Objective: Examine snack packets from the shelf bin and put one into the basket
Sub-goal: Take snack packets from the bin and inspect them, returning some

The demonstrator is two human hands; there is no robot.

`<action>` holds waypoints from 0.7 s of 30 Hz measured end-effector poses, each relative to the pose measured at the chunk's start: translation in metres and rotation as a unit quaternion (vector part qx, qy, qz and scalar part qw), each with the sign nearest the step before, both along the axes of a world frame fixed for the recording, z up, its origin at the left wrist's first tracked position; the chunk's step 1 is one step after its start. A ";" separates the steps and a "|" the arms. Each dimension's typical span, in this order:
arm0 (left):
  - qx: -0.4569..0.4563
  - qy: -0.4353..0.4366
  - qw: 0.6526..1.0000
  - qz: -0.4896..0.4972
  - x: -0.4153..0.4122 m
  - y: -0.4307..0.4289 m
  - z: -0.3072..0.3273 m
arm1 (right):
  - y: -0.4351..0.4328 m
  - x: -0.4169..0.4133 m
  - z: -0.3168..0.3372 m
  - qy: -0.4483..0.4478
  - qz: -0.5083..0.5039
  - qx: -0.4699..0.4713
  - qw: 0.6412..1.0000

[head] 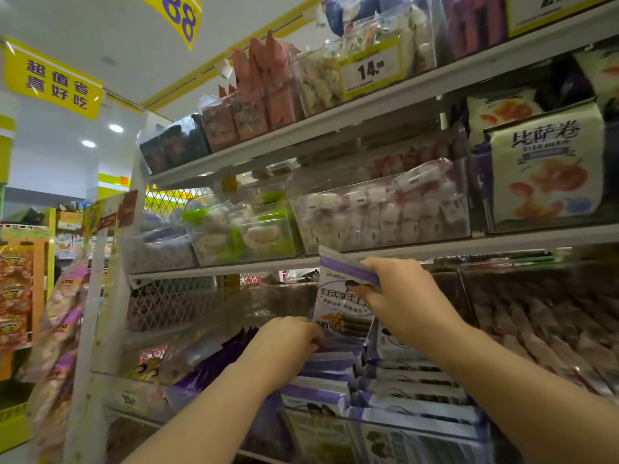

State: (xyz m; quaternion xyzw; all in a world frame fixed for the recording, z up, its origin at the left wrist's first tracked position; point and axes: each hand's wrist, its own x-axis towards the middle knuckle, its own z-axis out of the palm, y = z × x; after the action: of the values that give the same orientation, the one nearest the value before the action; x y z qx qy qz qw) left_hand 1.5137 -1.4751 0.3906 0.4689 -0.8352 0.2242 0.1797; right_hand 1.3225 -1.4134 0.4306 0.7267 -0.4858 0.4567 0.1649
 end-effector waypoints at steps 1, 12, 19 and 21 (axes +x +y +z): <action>-0.001 -0.002 1.000 0.007 -0.002 -0.003 0.002 | -0.002 0.001 -0.002 -0.004 0.001 0.002 1.000; 0.003 -0.033 0.997 0.066 -0.014 -0.019 0.002 | -0.023 -0.001 -0.015 -0.094 -0.001 -0.010 0.996; 0.052 -0.096 0.988 0.108 -0.021 -0.019 0.009 | -0.032 -0.002 -0.021 -0.146 0.022 0.011 0.989; 0.039 -0.102 0.988 0.112 -0.022 -0.015 0.007 | -0.035 0.001 -0.024 -0.153 0.025 0.021 0.988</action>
State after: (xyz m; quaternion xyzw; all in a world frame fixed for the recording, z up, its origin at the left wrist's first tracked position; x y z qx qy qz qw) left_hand 1.4912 -1.4903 0.3973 0.5409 -0.7994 0.2568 0.0489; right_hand 1.3231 -1.4489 0.4065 0.6636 -0.4968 0.5559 0.0621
